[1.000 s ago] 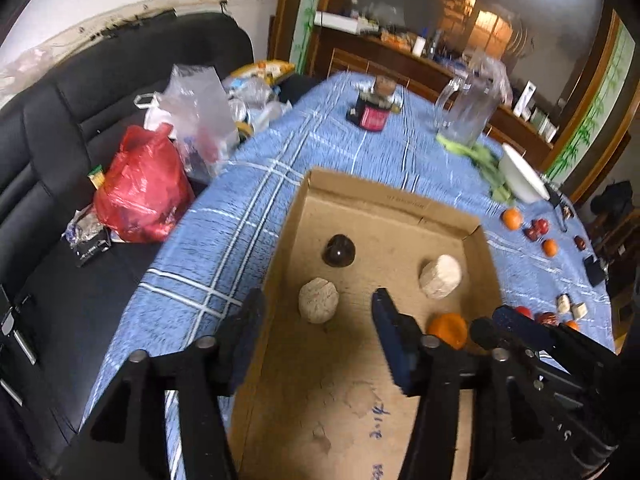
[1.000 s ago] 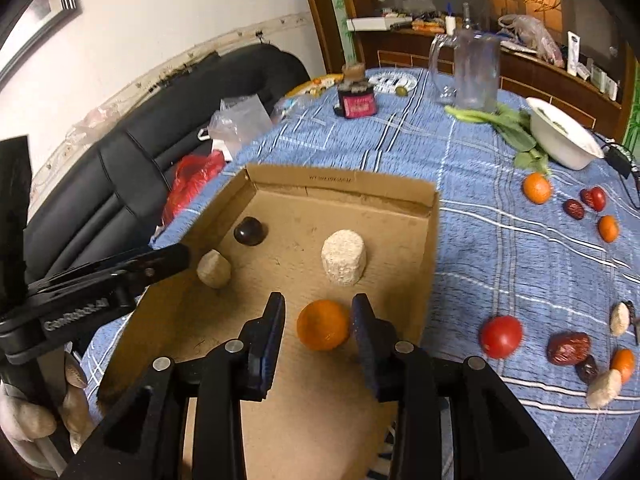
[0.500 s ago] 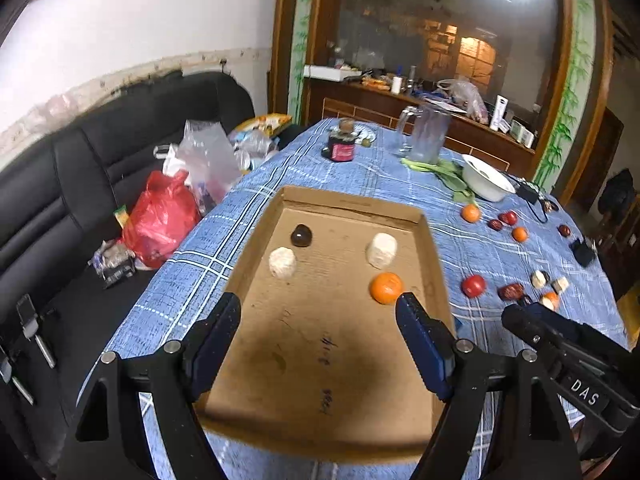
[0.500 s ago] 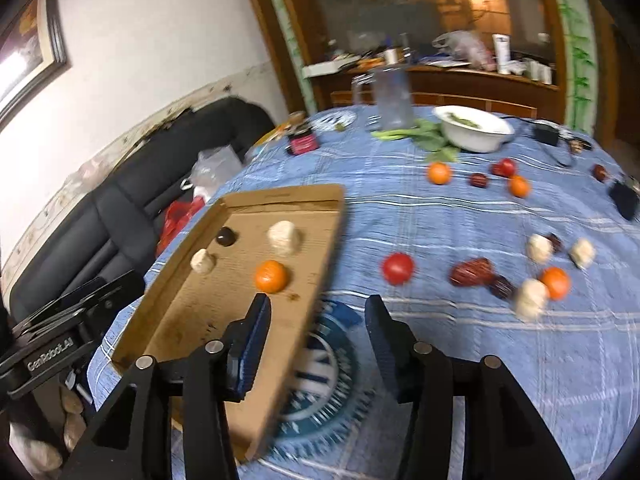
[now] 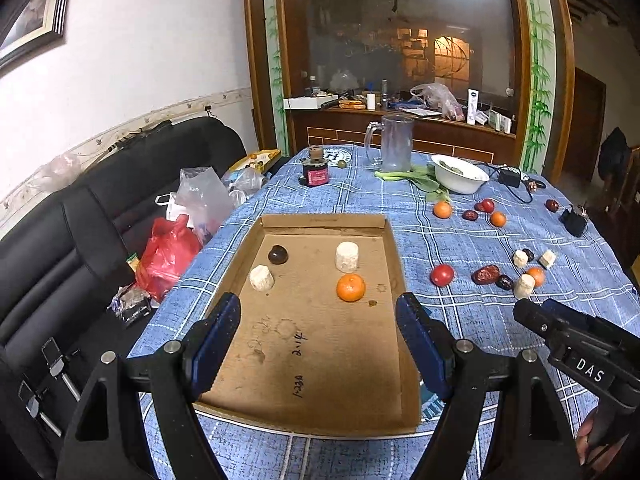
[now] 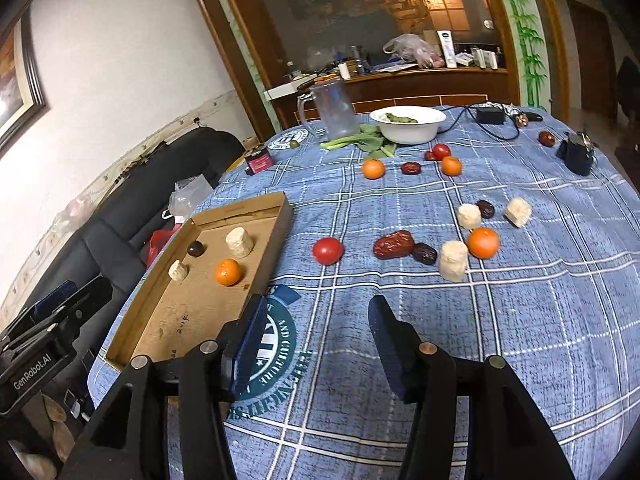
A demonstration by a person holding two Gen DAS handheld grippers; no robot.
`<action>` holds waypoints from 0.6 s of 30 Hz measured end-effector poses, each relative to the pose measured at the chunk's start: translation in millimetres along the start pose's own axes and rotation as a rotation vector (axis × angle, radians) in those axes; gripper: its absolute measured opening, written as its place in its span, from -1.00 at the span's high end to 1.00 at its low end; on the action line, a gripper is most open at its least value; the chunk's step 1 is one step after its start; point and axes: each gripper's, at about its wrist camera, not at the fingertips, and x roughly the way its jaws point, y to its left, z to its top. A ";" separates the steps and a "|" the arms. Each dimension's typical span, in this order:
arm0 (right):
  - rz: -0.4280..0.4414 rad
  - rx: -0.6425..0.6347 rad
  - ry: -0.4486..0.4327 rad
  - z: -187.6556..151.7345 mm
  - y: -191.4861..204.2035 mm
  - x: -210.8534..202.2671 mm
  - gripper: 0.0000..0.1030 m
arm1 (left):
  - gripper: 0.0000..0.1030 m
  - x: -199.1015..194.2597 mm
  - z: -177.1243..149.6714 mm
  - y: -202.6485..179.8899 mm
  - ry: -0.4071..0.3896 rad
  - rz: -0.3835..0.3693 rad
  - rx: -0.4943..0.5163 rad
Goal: Organize fruits
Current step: 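Withdraw both grippers from the box back over the table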
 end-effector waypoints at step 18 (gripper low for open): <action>0.013 0.033 0.003 -7.0 -15.5 -6.0 -0.11 | -0.54 -0.2 -7.4 -16.1 0.019 -0.024 0.032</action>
